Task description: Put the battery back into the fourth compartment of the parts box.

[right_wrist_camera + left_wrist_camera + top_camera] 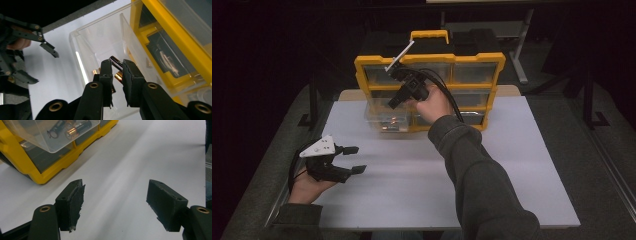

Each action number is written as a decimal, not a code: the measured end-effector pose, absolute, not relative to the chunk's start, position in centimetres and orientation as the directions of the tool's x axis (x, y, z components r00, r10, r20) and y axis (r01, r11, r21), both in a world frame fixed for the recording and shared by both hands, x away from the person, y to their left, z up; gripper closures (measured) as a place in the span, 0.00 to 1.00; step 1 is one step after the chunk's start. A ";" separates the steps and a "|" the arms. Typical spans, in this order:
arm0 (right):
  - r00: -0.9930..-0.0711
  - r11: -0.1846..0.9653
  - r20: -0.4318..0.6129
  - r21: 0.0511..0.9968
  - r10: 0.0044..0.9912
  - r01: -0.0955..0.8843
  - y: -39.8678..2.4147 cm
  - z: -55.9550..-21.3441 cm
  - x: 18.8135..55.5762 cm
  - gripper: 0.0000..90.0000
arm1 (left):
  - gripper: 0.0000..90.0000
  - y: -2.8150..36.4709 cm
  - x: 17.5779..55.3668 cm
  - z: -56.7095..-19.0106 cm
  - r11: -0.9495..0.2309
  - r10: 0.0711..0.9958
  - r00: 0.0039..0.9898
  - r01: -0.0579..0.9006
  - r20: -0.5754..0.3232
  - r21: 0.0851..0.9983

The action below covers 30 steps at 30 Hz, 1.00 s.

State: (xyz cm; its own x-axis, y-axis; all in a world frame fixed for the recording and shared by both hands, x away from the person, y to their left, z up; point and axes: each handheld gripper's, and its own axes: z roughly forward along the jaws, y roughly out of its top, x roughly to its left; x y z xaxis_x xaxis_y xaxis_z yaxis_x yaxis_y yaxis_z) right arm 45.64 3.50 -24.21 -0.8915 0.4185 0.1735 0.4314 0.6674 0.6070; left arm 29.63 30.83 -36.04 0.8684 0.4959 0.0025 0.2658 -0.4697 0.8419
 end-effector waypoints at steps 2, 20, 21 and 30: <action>-0.890 0.657 0.183 0.617 0.417 0.434 3.1 -24.1 45.4 0.86 | 0.33 31.0 29.6 -36.1 -0.466 0.500 0.866 0.269 0.000 0.843; -0.899 0.619 0.227 0.661 0.373 0.424 0.7 -24.6 43.5 0.99 | 0.32 31.2 29.8 -36.3 -0.461 0.506 0.862 0.277 -0.006 0.843; -0.903 0.614 0.229 0.670 0.362 0.417 0.7 -24.6 43.3 0.99 | 0.32 31.2 29.8 -36.3 -0.455 0.508 0.861 0.279 -0.011 0.846; -0.915 0.621 0.211 0.680 0.343 0.390 0.5 -24.0 41.9 0.99 | 0.32 31.2 29.9 -36.3 -0.465 0.505 0.863 0.270 0.001 0.843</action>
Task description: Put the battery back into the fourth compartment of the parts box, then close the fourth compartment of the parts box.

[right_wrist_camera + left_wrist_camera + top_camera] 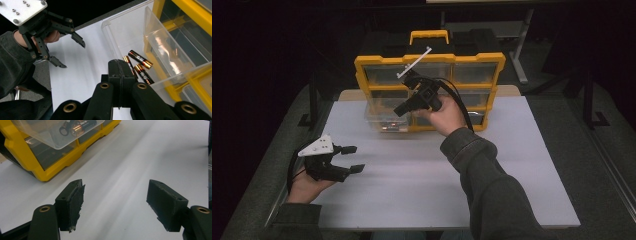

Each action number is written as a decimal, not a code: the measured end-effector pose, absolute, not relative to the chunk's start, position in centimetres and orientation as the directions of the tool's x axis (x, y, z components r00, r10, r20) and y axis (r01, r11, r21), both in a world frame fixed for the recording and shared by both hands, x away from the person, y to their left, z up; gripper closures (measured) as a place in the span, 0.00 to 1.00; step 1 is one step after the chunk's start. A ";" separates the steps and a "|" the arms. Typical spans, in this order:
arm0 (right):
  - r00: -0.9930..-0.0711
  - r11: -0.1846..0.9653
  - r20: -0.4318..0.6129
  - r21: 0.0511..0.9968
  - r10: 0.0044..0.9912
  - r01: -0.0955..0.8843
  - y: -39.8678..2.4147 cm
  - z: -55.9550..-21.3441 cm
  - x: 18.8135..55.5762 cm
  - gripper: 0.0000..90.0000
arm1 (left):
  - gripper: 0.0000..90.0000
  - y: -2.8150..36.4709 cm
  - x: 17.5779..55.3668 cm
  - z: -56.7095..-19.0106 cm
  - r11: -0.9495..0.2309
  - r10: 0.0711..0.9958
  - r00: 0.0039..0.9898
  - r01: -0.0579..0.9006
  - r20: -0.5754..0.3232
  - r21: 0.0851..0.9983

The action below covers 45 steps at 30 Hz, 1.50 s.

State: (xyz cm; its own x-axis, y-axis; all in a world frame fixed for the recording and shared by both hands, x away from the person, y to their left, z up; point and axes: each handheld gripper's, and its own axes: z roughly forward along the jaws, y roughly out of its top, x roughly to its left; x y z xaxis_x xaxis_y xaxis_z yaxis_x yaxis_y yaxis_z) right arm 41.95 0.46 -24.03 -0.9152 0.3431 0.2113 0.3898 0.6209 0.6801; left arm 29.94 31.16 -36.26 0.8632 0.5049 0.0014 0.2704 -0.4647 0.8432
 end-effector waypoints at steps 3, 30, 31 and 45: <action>-0.917 0.610 0.215 0.691 0.337 0.387 0.3 -24.0 41.6 0.99 | 0.32 31.1 30.0 -36.3 -0.475 0.501 0.866 0.271 0.004 0.837; -0.922 0.634 0.242 0.671 0.304 0.385 1.1 -28.0 39.2 0.98 | 0.32 30.6 29.9 -36.4 -0.474 0.491 0.871 0.269 -0.002 0.838; -0.922 0.638 0.244 0.667 0.302 0.386 1.2 -28.1 39.2 0.98 | 0.32 30.7 30.0 -36.4 -0.480 0.491 0.871 0.268 0.002 0.835; -0.936 0.683 0.201 0.641 0.291 0.350 4.2 -28.1 39.5 0.97 | 0.32 30.4 29.8 -36.3 -0.481 0.487 0.873 0.261 0.007 0.837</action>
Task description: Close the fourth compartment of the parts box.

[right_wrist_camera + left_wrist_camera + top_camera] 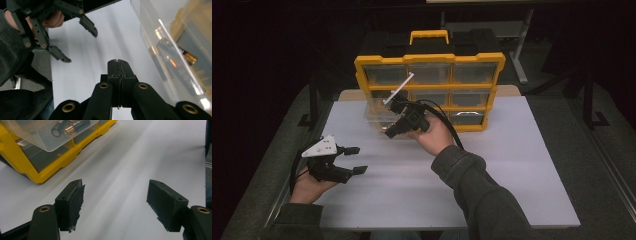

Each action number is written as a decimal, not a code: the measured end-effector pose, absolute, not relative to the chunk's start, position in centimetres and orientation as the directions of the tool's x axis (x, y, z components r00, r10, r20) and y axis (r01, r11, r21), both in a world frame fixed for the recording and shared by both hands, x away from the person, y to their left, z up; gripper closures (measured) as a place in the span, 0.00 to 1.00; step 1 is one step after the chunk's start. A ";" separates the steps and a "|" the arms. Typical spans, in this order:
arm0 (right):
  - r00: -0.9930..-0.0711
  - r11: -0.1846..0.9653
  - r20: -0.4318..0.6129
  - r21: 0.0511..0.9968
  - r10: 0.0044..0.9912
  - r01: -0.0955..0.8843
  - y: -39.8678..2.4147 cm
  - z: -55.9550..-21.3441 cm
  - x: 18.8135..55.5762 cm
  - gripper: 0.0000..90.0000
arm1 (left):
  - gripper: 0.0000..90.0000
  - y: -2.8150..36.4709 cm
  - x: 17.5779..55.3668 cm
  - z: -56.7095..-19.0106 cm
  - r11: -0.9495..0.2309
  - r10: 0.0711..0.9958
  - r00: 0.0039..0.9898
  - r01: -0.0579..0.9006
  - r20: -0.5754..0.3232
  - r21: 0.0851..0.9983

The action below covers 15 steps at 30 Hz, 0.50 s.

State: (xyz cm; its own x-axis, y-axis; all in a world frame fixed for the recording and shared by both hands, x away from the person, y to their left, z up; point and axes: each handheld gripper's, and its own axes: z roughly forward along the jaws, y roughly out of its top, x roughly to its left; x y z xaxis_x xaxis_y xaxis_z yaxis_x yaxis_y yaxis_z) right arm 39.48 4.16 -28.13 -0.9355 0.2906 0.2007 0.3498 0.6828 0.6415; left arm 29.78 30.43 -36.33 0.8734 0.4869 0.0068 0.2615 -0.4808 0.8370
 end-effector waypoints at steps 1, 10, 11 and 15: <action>-0.935 0.689 0.194 0.634 0.296 0.350 4.4 -27.9 39.5 0.97 | 0.32 30.4 29.7 -36.3 -0.484 0.487 0.873 0.261 0.009 0.835; -0.939 0.735 0.118 0.594 0.323 0.328 6.2 -28.0 40.3 0.96 | 0.32 30.7 29.4 -36.2 -0.474 0.500 0.866 0.276 -0.003 0.836; -0.937 0.734 0.116 0.593 0.329 0.331 6.3 -28.1 40.4 0.96 | 0.32 30.8 29.4 -36.2 -0.473 0.498 0.867 0.272 0.000 0.838; -0.933 0.741 0.100 0.581 0.347 0.337 6.4 -28.4 40.7 0.98 | 0.32 30.9 29.4 -36.2 -0.473 0.502 0.865 0.271 0.003 0.839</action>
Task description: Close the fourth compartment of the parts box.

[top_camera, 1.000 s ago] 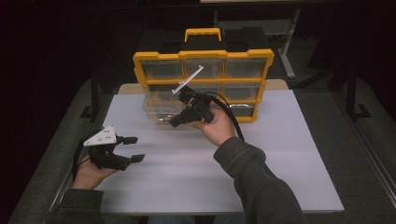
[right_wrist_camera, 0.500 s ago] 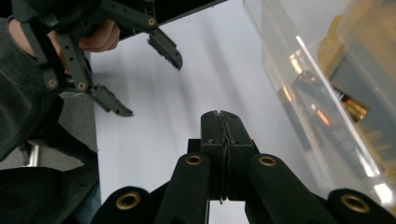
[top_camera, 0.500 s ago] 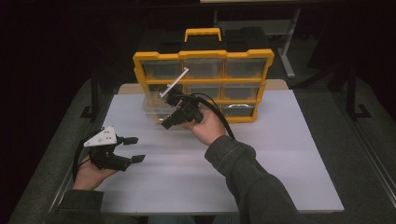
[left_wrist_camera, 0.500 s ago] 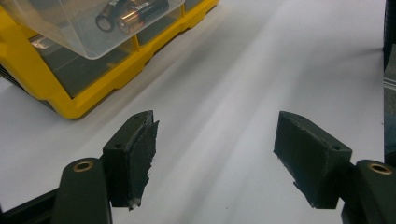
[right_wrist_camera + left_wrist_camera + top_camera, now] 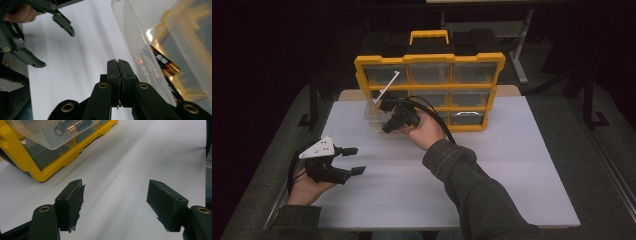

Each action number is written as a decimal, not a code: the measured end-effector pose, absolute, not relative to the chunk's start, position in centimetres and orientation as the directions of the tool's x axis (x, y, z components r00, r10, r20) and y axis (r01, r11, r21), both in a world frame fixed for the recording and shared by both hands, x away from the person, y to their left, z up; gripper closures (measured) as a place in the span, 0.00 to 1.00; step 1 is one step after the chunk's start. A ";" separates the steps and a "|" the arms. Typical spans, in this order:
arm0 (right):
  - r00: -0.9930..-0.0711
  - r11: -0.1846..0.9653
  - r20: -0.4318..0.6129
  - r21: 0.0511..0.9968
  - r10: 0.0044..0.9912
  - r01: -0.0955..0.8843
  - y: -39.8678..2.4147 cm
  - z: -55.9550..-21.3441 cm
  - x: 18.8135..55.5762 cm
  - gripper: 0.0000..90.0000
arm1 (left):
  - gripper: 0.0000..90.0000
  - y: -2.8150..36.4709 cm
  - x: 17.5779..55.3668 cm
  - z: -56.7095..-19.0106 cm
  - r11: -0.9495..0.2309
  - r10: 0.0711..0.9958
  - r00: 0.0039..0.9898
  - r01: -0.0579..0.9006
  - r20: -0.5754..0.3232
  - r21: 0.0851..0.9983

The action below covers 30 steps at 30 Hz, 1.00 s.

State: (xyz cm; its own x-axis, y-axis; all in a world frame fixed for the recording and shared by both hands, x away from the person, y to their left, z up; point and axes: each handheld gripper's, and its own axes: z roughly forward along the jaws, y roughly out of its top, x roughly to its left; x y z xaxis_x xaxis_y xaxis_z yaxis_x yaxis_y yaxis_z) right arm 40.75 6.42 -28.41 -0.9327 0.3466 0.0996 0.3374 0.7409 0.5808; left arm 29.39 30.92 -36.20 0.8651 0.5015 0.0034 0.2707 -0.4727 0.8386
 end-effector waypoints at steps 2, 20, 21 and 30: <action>-0.933 0.742 0.099 0.580 0.347 0.337 6.4 -28.4 40.8 0.98 | 0.32 30.9 29.4 -36.2 -0.471 0.501 0.865 0.271 0.002 0.840; -0.925 0.739 0.074 0.579 0.373 0.344 6.3 -28.3 41.4 0.99 | 0.32 30.7 29.4 -36.3 -0.471 0.499 0.866 0.272 -0.001 0.839; -0.925 0.739 0.079 0.578 0.373 0.347 6.3 -28.3 41.4 0.99 | 0.32 30.7 29.4 -36.2 -0.476 0.499 0.866 0.275 0.000 0.835; -0.917 0.737 0.081 0.570 0.390 0.364 6.7 -28.3 42.6 0.99 | 0.32 30.9 29.5 -36.2 -0.473 0.498 0.867 0.269 0.002 0.839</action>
